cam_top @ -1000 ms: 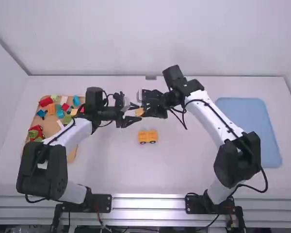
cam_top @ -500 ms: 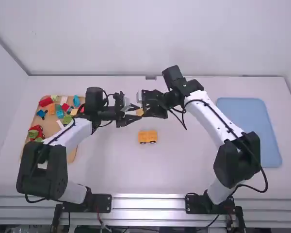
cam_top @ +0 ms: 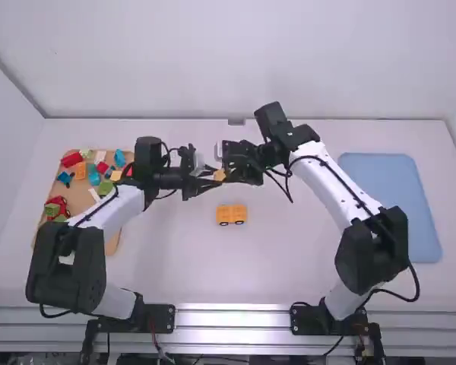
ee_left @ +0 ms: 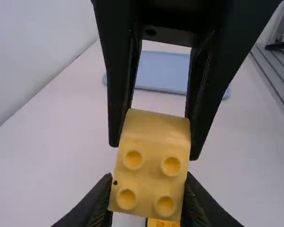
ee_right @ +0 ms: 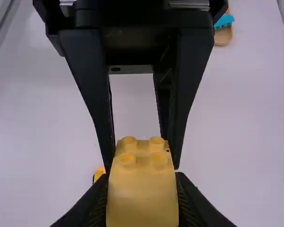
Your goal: Assemble lego blocks to make yellow taxi
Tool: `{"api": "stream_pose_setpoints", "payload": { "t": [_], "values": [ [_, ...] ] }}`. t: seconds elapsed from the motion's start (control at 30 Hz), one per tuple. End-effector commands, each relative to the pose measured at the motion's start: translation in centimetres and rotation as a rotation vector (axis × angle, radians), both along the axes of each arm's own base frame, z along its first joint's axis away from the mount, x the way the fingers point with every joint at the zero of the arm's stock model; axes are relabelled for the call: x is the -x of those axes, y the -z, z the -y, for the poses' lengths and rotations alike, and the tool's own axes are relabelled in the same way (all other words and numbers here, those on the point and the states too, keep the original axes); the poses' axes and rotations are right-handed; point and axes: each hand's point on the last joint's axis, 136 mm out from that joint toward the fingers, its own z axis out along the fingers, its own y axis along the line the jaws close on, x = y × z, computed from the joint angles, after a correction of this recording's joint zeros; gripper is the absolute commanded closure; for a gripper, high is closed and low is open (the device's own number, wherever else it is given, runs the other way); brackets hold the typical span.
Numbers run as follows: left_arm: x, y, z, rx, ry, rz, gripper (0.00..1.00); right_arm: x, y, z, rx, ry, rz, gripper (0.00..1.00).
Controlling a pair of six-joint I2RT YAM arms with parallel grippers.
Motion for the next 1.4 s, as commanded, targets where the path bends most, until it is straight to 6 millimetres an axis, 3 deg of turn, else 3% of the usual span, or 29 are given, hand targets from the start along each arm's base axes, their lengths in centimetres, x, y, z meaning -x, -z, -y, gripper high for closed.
{"api": "stream_pose_setpoints", "payload": {
  "t": [0.0,0.03,0.07,0.1,0.13,0.3,0.57,0.7,0.87,1.07,1.13,1.37],
  "values": [
    [0.1,0.2,0.1,0.006,-0.001,-0.026,0.72,-0.1,-0.9,-0.4,-0.016,-0.004,0.004,0.56],
    [0.1,0.2,0.1,0.006,-0.001,-0.027,0.72,-0.1,-0.9,-0.4,-0.016,-0.004,0.004,0.53],
    [0.1,0.2,0.1,0.006,-0.001,-0.027,0.73,-0.2,-0.9,-0.3,-0.017,-0.001,0.006,0.42],
    [0.1,0.2,0.1,0.004,-0.002,-0.031,0.73,-0.5,-1.0,-0.2,-0.02,0.004,0.017,0.11],
    [0.1,0.3,0.1,0.003,-0.005,-0.032,0.73,-0.6,-1.0,-0.2,-0.022,0.006,0.019,0.0],
    [-0.7,1.6,-0.7,-0.05,-0.078,-0.076,0.73,-2.7,-2.4,0.8,-0.058,0.133,-0.001,0.01],
    [-1.2,5.1,-1.3,-0.208,-0.205,-0.17,0.73,-8.0,-5.1,7.3,-0.06,0.61,-0.065,0.02],
    [-1.5,6.8,-1.0,-0.319,-0.286,-0.192,0.73,-9.1,-4.4,10.2,-0.03,0.791,-0.098,0.02],
    [-1.1,7.9,0.9,-0.428,-0.297,-0.138,0.76,-10.0,-3.2,13.0,-0.072,1.045,-0.074,0.02],
    [-1.1,7.2,2.8,-0.411,-0.302,-0.104,0.8,-7.8,-3.1,15.9,-0.171,1.302,0.016,0.02],
    [-1.1,7.1,3.2,-0.405,-0.292,-0.095,0.8,-6.1,-3.7,17.0,-0.223,1.364,0.077,0.02],
    [-1.4,7.9,5.8,-0.423,-0.231,-0.107,0.81,-1.2,-5.4,17.9,-0.404,1.367,0.173,0.02]
  ]
}}
